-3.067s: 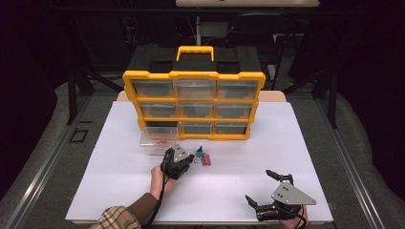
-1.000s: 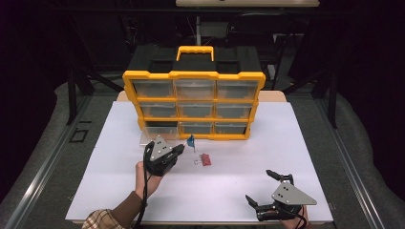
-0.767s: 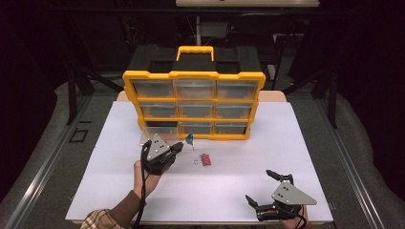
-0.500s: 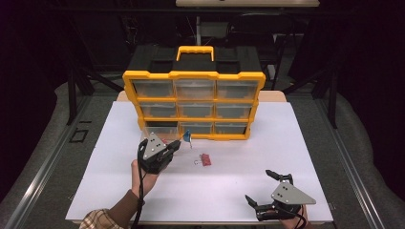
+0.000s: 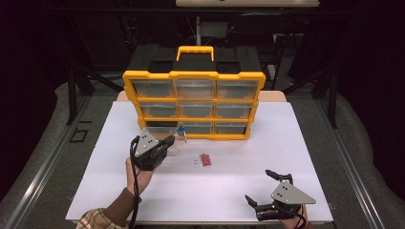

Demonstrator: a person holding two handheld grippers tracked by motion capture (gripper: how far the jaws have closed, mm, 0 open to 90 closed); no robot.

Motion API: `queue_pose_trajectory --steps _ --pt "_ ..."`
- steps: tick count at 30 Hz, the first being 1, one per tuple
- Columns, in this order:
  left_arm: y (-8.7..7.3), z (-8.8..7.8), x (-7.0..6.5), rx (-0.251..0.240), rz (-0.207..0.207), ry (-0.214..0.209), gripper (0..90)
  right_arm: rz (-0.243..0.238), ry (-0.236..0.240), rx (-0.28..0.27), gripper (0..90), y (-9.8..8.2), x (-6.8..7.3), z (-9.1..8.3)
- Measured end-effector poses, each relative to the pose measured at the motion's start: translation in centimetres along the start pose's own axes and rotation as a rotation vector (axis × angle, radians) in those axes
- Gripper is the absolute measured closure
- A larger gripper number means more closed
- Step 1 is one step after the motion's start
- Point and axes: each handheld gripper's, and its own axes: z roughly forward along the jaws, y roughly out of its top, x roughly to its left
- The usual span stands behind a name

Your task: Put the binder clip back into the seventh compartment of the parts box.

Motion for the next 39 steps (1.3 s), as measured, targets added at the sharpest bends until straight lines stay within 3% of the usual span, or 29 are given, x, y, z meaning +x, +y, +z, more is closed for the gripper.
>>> queue_pose_trajectory --steps 25,39 --pt "0.2 -1.2 2.6 -0.048 -0.053 0.087 88.7 -0.002 0.0 0.003 0.3 0.0 0.0 0.0" --pt "-0.5 -1.2 4.4 -0.027 -0.106 0.136 88.7 -0.008 0.0 0.006 0.3 0.0 0.1 -0.1"
